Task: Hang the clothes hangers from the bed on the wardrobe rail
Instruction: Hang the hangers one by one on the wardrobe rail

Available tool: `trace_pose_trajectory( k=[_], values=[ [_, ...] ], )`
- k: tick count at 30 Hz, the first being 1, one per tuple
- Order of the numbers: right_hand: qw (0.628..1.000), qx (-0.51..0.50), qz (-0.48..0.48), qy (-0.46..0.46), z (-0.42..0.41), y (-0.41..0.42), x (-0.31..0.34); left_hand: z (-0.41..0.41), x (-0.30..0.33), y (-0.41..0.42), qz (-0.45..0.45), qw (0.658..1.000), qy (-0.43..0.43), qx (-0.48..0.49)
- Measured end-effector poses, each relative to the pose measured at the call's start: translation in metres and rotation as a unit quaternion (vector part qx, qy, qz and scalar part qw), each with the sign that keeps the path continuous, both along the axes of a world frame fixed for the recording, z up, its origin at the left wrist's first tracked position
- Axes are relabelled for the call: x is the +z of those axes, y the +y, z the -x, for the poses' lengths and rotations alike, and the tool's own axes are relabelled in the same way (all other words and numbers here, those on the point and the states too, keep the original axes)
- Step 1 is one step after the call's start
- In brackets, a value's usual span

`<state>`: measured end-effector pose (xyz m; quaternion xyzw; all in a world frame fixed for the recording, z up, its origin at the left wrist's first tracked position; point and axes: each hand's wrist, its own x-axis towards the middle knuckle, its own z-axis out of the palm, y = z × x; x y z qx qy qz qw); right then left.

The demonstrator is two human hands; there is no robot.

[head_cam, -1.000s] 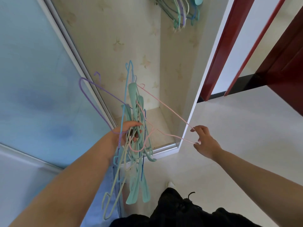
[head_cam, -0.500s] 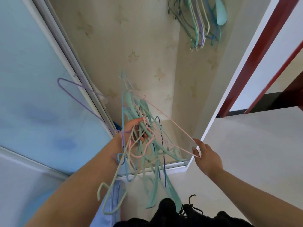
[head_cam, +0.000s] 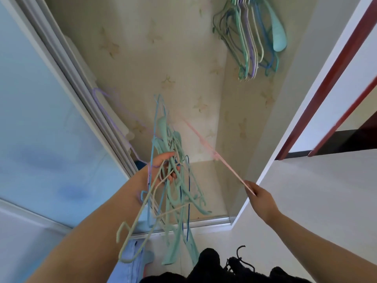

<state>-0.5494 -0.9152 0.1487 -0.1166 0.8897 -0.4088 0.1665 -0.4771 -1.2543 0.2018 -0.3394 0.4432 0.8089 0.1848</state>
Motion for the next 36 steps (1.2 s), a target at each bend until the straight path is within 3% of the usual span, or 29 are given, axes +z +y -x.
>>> trace_pose_trajectory(
  k=[4, 13, 17, 26, 31, 36],
  values=[
    [0.992, -0.02, 0.039, -0.117, -0.001, -0.034, 0.016, 0.019, 0.008, -0.006, 0.069, 0.997, -0.018, 0.009],
    [0.962, -0.044, 0.225, -0.15, 0.03, -0.138, 0.118, 0.059, 0.059, -0.038, 0.101, 0.994, 0.043, -0.011],
    [0.975, -0.028, 0.202, -0.086, 0.06, -0.17, 0.185, 0.07, 0.082, -0.05, 0.097, 0.993, 0.064, -0.032],
    [0.961, -0.024, 0.266, -0.07, 0.124, -0.21, 0.291, 0.07, 0.125, -0.068, 0.101, 0.988, 0.115, -0.017],
    [0.975, -0.029, 0.207, -0.069, 0.15, -0.216, 0.297, 0.071, 0.133, -0.072, 0.13, 0.984, 0.12, 0.009],
    [0.97, -0.092, 0.21, -0.085, 0.155, -0.204, 0.281, 0.068, 0.136, -0.077, 0.121, 0.984, 0.132, -0.001]
  ],
)
